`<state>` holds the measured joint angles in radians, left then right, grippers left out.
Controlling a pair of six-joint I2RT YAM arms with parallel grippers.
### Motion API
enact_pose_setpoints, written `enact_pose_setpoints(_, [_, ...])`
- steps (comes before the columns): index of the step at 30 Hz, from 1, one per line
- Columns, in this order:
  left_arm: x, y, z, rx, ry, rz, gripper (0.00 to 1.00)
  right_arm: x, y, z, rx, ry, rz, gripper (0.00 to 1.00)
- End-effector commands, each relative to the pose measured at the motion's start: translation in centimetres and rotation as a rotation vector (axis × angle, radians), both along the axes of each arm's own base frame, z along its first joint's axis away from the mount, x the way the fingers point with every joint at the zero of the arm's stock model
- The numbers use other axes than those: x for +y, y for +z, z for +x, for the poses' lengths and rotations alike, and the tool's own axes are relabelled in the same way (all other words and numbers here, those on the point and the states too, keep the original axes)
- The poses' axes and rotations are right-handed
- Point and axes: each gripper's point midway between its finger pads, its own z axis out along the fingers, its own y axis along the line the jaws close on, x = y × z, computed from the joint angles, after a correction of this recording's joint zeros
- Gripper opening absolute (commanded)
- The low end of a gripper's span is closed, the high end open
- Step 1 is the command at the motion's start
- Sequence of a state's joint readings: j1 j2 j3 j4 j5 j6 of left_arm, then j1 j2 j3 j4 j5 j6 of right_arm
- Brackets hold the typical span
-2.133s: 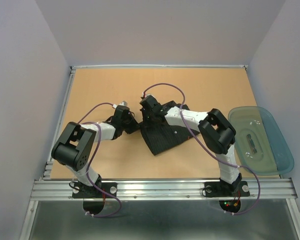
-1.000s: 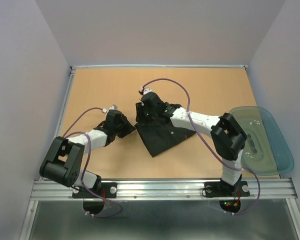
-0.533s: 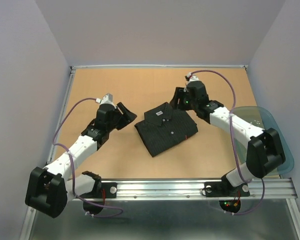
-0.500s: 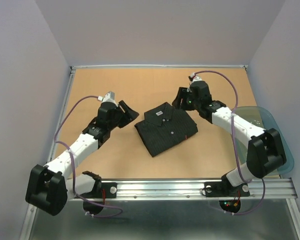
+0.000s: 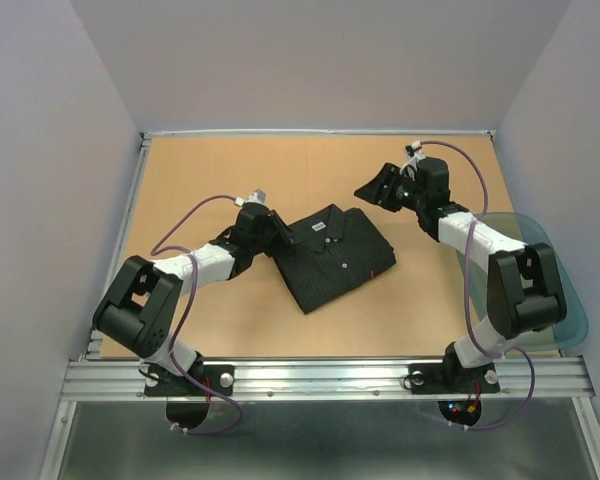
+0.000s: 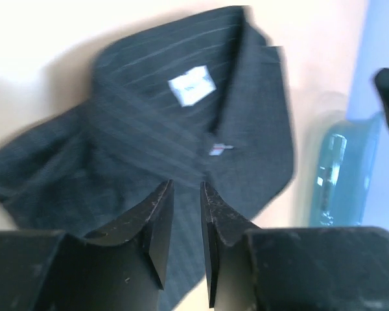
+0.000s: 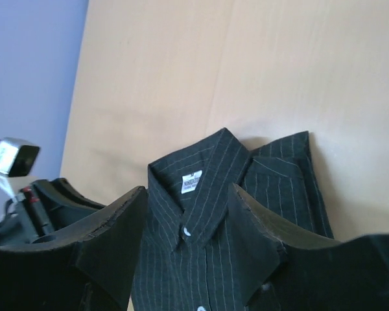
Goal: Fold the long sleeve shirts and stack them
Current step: Fold the shirt
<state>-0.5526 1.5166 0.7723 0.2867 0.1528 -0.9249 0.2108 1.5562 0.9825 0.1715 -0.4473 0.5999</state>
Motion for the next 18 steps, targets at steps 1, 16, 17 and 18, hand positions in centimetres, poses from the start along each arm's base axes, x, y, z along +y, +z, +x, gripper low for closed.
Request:
enact_pose_setpoints(1, [2.5,-2.5,0.4,0.027,0.092,-0.019,0.32,1.9,-0.1,0.7,-0.047,0.079,0.091,0.59])
enact_pose_setpoints(16, [8.0,-10.0,-2.9,0.198,0.166,0.058,0.27,5.1,-7.6,2.2,0.084,0.239,0.215,0.55])
enact_pose_setpoints(17, [8.4,-10.3,-3.1,0.206,0.171,0.065,0.27,5.0,-8.4,2.3,0.092,0.228,0.206,0.55])
enact_pose_setpoints(18, [9.0,-10.4,-2.9,0.208,0.186,0.069,0.27,4.6,-9.9,2.6,0.105,0.198,0.183,0.55])
